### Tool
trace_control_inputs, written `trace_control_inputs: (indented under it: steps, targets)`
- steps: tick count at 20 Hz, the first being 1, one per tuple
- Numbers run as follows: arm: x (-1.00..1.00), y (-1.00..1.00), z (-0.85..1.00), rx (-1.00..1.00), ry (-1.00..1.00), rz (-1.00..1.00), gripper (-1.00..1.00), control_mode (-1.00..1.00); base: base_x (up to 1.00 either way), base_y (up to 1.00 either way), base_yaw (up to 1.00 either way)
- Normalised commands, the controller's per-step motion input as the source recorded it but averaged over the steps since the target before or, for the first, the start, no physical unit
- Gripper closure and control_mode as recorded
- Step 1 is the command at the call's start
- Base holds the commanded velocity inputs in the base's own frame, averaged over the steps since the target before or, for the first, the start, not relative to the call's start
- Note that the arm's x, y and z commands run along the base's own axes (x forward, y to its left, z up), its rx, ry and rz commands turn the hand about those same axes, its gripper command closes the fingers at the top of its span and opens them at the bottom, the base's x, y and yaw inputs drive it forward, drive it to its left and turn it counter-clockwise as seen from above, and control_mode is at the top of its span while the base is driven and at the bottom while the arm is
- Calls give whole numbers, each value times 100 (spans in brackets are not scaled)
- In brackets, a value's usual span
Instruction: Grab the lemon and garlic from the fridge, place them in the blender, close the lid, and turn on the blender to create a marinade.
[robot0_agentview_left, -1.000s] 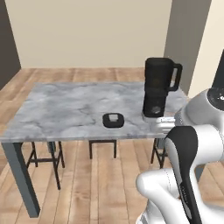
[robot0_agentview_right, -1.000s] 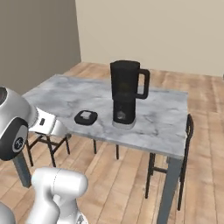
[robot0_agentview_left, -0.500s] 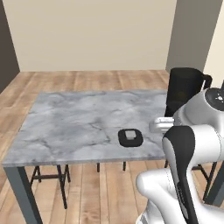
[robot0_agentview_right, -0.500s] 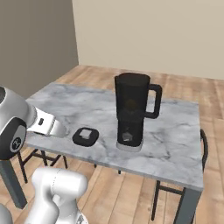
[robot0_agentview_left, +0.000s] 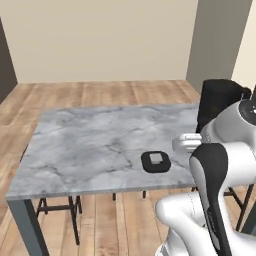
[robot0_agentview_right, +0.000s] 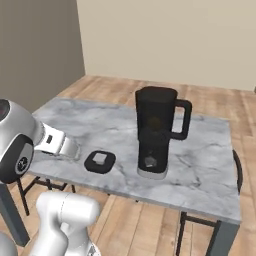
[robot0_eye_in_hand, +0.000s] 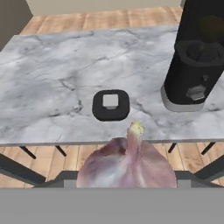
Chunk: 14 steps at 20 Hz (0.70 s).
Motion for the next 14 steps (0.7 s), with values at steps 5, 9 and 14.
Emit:
trace_control_inputs:
  steps: [5,9,14]
  targets:
    - [0,0,0,0,0,0,100,100,32,40,-11]
    - [0,0,0,0,0,0,100,100,11,0,-1]
    - [0,0,0,0,0,0,100,100,11,-25,0]
